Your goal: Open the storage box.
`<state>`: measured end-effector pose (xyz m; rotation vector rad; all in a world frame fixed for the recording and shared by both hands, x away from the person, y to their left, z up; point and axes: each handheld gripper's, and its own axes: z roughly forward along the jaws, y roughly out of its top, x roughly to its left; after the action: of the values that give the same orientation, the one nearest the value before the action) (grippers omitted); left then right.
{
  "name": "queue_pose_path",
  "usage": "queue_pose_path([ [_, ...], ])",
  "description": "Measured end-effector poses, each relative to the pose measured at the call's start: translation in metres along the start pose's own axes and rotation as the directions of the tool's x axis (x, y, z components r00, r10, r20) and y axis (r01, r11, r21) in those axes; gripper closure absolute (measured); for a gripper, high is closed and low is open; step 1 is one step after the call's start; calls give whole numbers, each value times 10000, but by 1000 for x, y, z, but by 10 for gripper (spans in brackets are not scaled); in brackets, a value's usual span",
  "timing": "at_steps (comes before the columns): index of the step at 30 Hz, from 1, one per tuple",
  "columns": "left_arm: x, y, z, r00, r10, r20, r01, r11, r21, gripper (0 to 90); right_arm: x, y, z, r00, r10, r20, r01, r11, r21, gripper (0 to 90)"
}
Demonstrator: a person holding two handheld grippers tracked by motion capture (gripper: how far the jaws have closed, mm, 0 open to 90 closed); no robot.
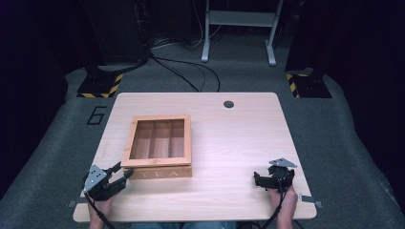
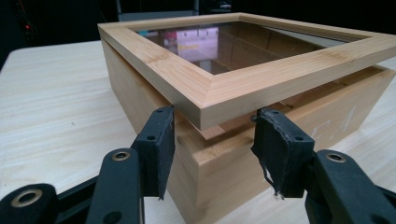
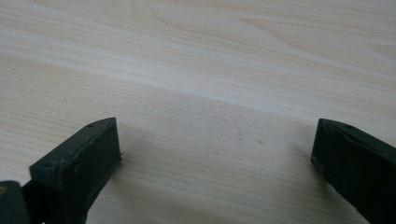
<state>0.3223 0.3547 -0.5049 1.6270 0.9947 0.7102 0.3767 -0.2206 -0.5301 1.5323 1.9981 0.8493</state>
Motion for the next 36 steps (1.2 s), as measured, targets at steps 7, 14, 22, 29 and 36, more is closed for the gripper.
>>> queue_pose_path([
  [7, 0, 10, 2, 9989, 416, -234, -416, 9991, -7, 460, 0, 0, 0, 10000, 6, -2, -6, 10000, 2, 8],
  [14, 3, 22, 4, 9969, 701, -355, -712, 9970, -306, 449, 0, 0, 0, 10000, 4, 0, -4, 10000, 1, 8],
  [22, 7, 32, 9, 9974, 632, -348, -652, 9962, -574, 442, 0, 0, 0, 10000, 4, 1, -4, 10000, 1, 8],
  [29, 11, 38, 14, 9965, 700, -449, -726, 9955, -607, 440, 0, 0, 0, 10000, 7, 0, -7, 10000, 3, 8],
  [36, 12, 45, 18, 9932, 909, -724, -963, 9925, -750, 446, 0, 0, 0, 10000, 3, -1, -3, 10000, 3, 8],
])
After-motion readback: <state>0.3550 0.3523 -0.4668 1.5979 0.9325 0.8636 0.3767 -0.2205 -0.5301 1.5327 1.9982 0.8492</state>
